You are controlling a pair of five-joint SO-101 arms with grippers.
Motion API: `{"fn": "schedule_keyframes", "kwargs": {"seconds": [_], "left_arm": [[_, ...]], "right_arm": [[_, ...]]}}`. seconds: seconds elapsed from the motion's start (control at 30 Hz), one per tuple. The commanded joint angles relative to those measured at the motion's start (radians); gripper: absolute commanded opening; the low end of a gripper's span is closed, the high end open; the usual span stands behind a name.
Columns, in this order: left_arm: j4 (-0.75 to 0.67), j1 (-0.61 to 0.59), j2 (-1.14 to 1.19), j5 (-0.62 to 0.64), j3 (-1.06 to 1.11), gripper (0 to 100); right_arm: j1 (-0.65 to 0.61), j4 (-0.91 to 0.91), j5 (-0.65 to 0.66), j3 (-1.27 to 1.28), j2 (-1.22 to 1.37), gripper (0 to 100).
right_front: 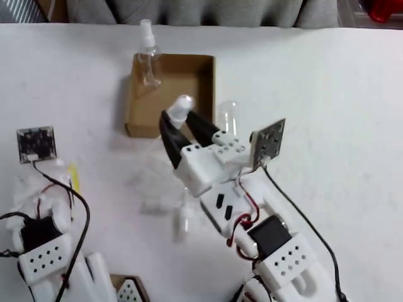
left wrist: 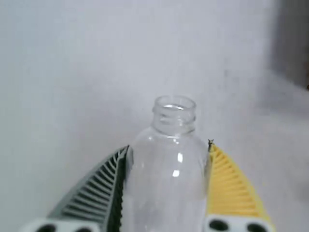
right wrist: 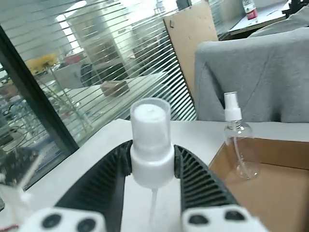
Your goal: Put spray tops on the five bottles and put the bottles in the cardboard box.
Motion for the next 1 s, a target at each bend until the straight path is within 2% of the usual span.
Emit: {"fn": "schedule_keyframes", "kwargs": {"seconds": [0.0,0.1,0.23,0.47,0.57,0.77,0.97], "left_arm": [[-0.029,0.051,-0.024,0.129,-0.152,2],[-0.035,0.11,-0.024,0.253,-0.207,2],[-0.037,0.219,-0.024,0.345,-0.272,2],[0.0,0.45,-0.024,0.394,-0.244,2],[-0.009,0.522,-0.025,0.391,-0.206,2],[0.005,0.552,-0.071,0.39,-0.187,2],[0.011,0.561,-0.375,0.391,-0.051,2]], "right_arm": [[-0.016,-0.018,-0.002,-0.008,-0.021,1.5],[-0.018,-0.019,-0.002,0.02,-0.021,1.5],[0.002,-0.012,0.0,0.041,-0.021,1.5],[0.265,-0.019,0.0,0.023,-0.051,1.5],[0.329,-0.018,-0.002,0.021,-0.11,1.5],[0.335,-0.012,-0.002,0.026,-0.206,1.5],[0.302,-0.021,-0.002,0.017,-0.208,1.5]]}}
